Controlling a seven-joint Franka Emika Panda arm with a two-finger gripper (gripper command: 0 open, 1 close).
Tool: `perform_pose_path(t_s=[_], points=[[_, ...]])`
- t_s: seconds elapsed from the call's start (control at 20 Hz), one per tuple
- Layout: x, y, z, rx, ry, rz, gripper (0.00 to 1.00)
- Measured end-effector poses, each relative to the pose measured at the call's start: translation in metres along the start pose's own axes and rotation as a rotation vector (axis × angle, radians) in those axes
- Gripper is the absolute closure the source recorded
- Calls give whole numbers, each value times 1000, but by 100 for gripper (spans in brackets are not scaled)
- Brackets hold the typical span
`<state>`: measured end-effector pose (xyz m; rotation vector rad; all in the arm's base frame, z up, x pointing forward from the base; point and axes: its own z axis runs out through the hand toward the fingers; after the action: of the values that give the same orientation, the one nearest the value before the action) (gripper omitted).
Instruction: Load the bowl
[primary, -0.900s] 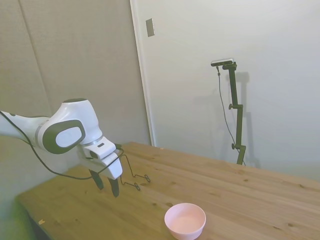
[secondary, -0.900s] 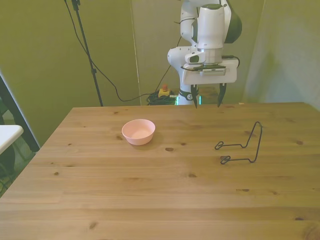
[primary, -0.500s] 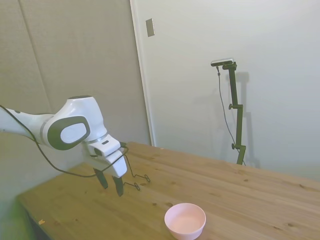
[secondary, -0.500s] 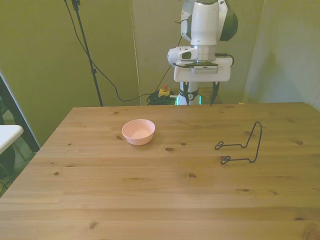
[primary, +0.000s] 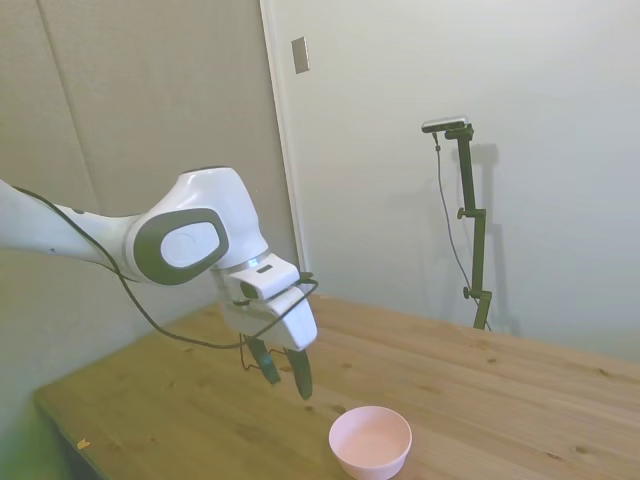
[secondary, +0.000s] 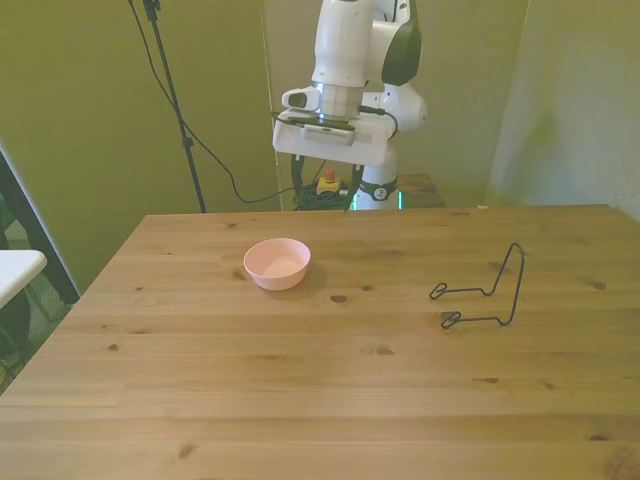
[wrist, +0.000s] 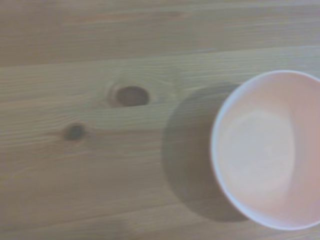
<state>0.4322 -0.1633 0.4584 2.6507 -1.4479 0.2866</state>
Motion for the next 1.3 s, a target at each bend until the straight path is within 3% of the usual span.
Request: perform_pose_path(t_s=[0.3, 0.6, 0.65, 1.3], points=[[40, -1, 43, -5, 24, 36, 0], [46, -19, 80, 7, 30, 40, 0], [47, -20, 86, 4, 28, 42, 100], [47, -17, 112, -7, -22, 77, 100]])
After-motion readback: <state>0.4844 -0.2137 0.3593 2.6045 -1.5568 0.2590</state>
